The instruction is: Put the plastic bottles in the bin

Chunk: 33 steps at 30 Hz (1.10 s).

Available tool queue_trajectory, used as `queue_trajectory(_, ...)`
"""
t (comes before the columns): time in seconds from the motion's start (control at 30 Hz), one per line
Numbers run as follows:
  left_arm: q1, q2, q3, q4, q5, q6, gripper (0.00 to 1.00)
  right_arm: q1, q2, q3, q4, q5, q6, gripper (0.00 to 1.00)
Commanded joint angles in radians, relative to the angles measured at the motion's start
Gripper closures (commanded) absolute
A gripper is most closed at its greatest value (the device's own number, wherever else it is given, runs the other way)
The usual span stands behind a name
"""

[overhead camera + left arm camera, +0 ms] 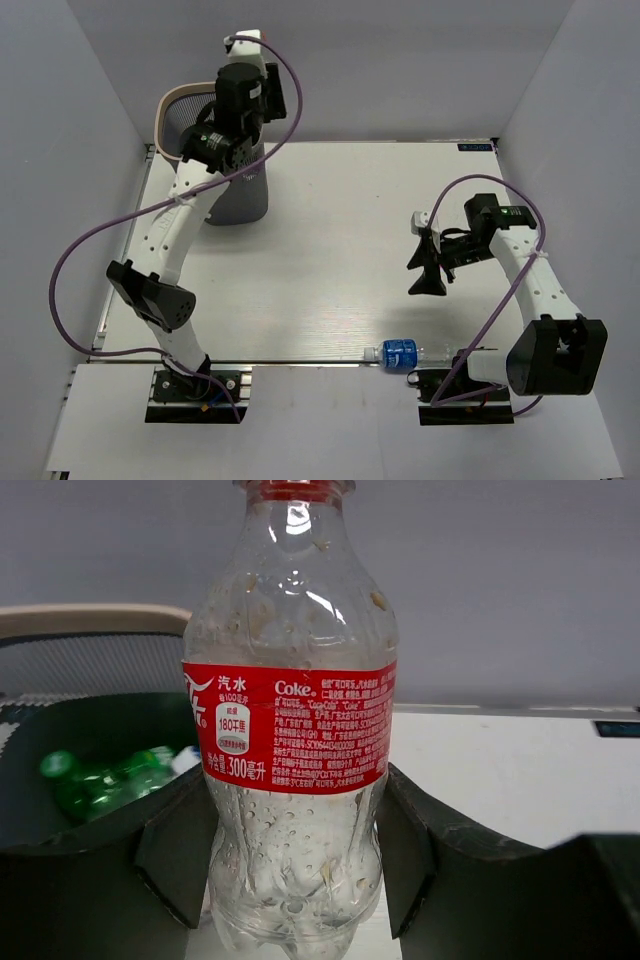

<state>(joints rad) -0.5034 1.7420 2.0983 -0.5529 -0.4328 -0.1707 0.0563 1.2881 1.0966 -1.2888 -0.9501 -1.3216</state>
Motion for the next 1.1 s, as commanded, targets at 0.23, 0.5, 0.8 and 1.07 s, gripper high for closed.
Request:
queue_trajectory(0.23, 0.210, -0.019, -0.126, -0.058, -0.029, -0.085, 0.25, 0.123, -0.047, -0.063, -0.026, -0.067, -0.010, 0.16)
queue_trajectory(0.5, 0.229, -0.058, -0.099, -0.006, 0.181, -0.007, 0.00, 0.224, -0.056, -0.110, -0.027, 0.013, -0.056, 0.10)
queue_trajectory(0.8, 0.183, -0.258, -0.419, 0.195, 0.779, 0.033, 0.00, 0.407, -0.118, -0.268, -0.021, 0.142, -0.240, 0.10)
queue_trajectory(1.07, 0.140, -0.536, -0.840, 0.251, 0.830, -0.047, 0.00, 0.516, -0.233, -0.418, 0.380, 0.313, 0.087, 0.11)
